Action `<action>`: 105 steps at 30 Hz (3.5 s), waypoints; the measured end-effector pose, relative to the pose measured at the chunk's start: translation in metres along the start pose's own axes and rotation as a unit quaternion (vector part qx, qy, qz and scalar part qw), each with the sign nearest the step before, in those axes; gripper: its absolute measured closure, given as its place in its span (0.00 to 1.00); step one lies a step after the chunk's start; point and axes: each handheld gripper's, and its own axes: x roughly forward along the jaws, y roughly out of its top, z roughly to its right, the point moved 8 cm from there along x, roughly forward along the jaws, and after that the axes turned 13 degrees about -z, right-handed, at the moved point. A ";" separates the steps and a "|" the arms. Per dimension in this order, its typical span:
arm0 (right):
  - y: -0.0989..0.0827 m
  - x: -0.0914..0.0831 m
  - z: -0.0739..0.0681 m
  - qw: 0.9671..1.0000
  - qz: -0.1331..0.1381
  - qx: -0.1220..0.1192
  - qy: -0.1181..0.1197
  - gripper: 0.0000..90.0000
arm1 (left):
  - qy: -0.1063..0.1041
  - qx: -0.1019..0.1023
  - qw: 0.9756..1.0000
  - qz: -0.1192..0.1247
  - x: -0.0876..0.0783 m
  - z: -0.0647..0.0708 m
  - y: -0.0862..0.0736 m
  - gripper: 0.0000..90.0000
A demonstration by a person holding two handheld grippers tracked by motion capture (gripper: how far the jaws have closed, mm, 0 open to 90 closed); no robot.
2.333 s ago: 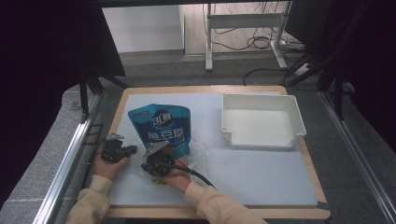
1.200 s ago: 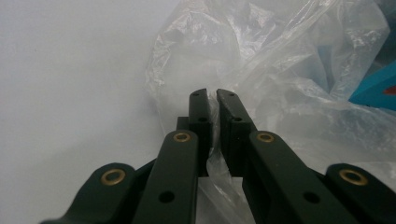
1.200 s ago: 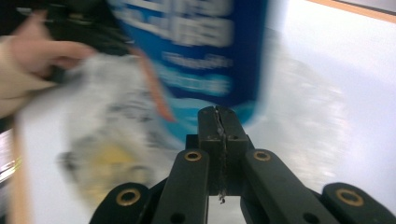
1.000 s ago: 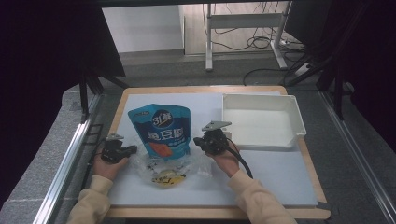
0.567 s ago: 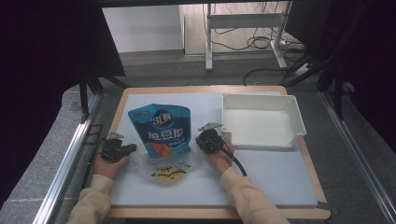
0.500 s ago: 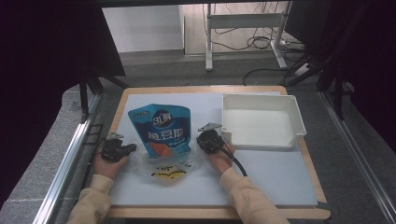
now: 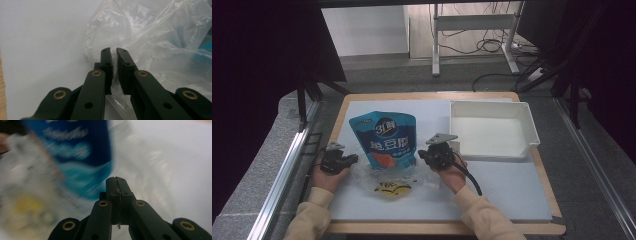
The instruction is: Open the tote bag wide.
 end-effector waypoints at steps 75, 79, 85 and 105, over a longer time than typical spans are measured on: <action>-0.007 -0.031 0.000 0.999 0.037 -0.018 0.035 0.99 | -0.078 0.083 0.968 0.224 -0.185 0.080 0.039 0.70; -0.008 -0.032 0.000 0.999 0.038 -0.018 0.035 0.99 | -0.072 0.092 0.978 0.175 -0.165 0.090 0.037 0.95; -0.010 -0.030 -0.004 0.998 0.034 -0.021 0.039 0.99 | -0.083 0.042 0.991 0.101 -0.109 0.075 0.027 1.00; -0.012 0.009 -0.022 0.998 -0.010 -0.049 0.044 0.99 | -0.097 0.005 0.995 -0.032 -0.030 0.055 -0.036 1.00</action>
